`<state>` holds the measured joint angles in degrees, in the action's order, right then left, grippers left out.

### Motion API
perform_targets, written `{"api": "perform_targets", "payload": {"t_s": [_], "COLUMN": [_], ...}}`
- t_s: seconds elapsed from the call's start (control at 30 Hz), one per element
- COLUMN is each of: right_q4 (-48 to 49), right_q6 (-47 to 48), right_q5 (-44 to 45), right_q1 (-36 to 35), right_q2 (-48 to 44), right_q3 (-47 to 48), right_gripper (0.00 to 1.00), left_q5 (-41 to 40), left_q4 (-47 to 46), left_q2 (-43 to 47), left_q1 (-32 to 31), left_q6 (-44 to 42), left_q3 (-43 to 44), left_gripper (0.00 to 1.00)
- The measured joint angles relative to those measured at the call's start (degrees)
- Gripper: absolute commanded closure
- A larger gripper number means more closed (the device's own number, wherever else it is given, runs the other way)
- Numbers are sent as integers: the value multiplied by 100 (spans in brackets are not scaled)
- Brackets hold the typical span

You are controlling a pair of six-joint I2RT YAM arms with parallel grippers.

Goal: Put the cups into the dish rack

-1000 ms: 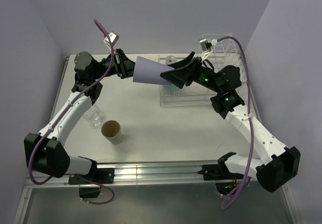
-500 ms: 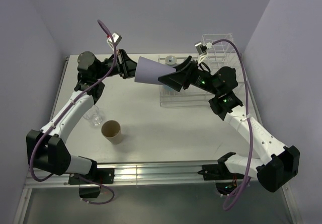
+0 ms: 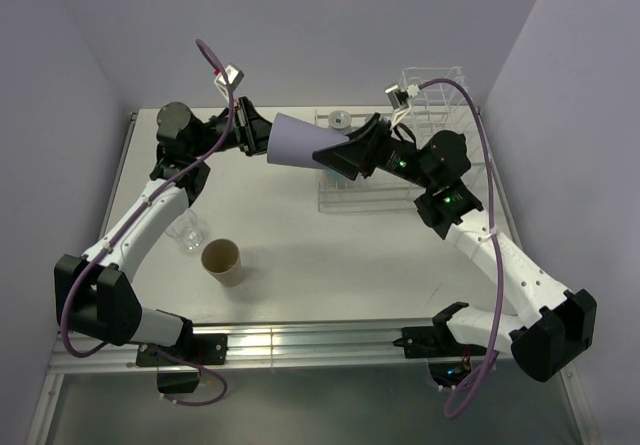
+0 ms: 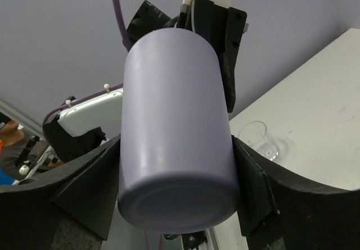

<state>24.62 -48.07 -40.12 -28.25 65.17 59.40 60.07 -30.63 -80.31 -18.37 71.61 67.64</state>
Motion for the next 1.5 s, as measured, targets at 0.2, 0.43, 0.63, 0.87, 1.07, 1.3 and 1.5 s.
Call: {"api": "perform_targets", "payload": {"t_s": [0.2,0.43,0.63,0.87,1.07,1.3,1.5], "right_q4": [-525,-1484,-2761,-4837,-6057,-6846,-7254], "right_q6": [111,446,992,1941,2494,2817,2951], "right_q5": [76,428,946,2616,4369,5362,6059], "right_q1": [-50,109,778,984,992,984,846], "right_q2": [0,-212,-463,264,1554,3062,3797], "right_q3": [136,402,960,2382,3147,3748,4389], "right_gripper": [100,100,100,100,100,100,100], "left_q5": [-151,-295,-678,-1919,-2494,-2702,-2699], "left_q4": [107,619,1628,3646,4592,5141,5278], "left_q2": [0,39,284,337,369,555,686], "left_q1": [-31,195,1329,1613,1604,1596,1587], "left_q6": [-160,-437,-957,-2057,-2546,-2876,-3051], "left_q3": [7,76,138,778,782,782,789], "left_gripper": [50,42,39,40,40,40,40]}}
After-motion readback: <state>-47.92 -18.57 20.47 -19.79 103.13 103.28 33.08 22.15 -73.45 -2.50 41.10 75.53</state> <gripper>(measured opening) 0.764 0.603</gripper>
